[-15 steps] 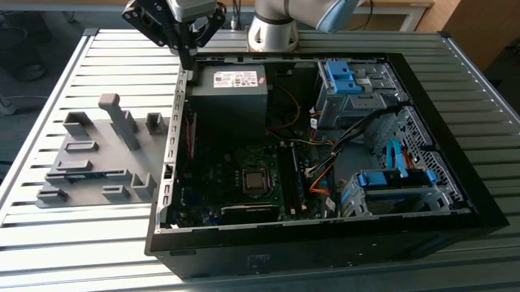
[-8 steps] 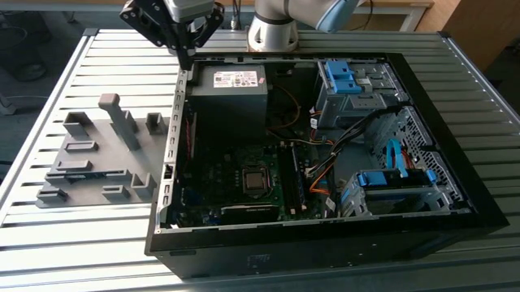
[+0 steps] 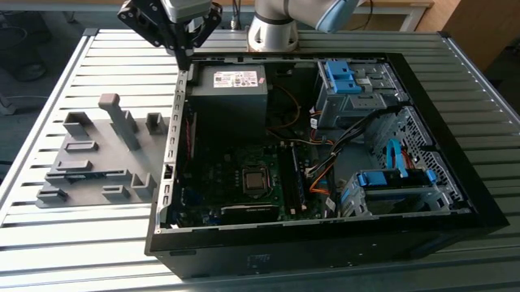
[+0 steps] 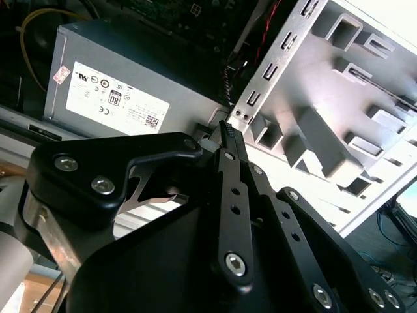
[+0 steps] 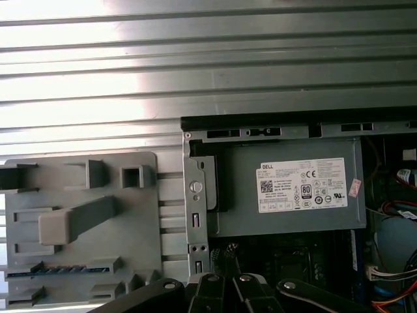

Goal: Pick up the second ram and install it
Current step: 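Reach for the second ram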

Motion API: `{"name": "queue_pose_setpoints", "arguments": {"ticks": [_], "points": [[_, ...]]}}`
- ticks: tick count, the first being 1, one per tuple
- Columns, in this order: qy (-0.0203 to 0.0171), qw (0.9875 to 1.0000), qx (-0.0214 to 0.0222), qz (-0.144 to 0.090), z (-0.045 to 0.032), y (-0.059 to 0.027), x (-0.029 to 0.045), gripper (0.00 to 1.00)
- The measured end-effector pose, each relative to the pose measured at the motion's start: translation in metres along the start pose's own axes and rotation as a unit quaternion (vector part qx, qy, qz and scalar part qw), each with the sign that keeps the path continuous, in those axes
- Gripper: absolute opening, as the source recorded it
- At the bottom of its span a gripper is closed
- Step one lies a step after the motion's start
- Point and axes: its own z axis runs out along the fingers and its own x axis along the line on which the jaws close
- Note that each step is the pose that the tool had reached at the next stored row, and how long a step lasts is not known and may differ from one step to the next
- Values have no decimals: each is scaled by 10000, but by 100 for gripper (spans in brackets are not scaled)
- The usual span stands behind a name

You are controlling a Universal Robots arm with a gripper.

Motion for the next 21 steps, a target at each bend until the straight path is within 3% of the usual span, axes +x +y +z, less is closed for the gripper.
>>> {"name": "queue_pose_setpoints", "arguments": {"ticks": [21], "points": [[3, 10000, 0, 0, 5, -6, 72, 11]]}}
